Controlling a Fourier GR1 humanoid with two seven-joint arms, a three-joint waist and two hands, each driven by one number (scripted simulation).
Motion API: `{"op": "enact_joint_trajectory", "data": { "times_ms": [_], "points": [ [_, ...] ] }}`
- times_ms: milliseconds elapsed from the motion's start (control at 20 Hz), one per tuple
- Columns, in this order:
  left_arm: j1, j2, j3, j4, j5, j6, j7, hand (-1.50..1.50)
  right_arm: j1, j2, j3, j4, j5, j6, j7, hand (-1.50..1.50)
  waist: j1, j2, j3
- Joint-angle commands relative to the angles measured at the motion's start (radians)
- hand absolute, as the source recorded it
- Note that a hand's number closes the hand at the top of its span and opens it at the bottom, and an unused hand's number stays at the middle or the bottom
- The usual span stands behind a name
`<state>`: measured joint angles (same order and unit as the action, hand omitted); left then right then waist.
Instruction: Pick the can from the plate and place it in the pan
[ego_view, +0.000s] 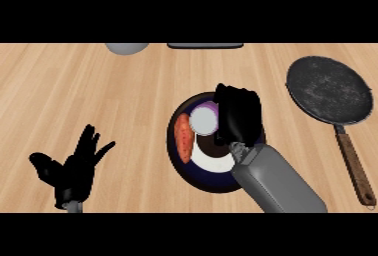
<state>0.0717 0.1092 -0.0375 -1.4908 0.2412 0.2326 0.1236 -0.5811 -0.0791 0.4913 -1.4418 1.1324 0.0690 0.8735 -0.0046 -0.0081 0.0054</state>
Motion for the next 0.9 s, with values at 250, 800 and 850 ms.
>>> {"op": "enact_joint_trajectory", "data": {
  "times_ms": [250,800,850],
  "points": [
    [0.042,-0.039,-0.04,0.021,-0.031,0.006,-0.007,0.0,-0.025,-0.032,-0.141,-0.242,0.057,0.071,0.108,1.5,0.003,0.006,-0.006],
    [-0.02,0.014,0.041,0.049,0.005,-0.037,0.025,0.0,-0.07,-0.154,-0.453,-0.037,-0.085,-0.084,-0.149,1.5,0.009,0.01,-0.005],
    [-0.006,-0.026,0.003,0.081,-0.026,-0.02,-0.018,0.0,-0.052,-0.194,-0.469,0.023,-0.075,-0.131,-0.21,1.5,0.01,0.012,-0.005]
  ]
}}
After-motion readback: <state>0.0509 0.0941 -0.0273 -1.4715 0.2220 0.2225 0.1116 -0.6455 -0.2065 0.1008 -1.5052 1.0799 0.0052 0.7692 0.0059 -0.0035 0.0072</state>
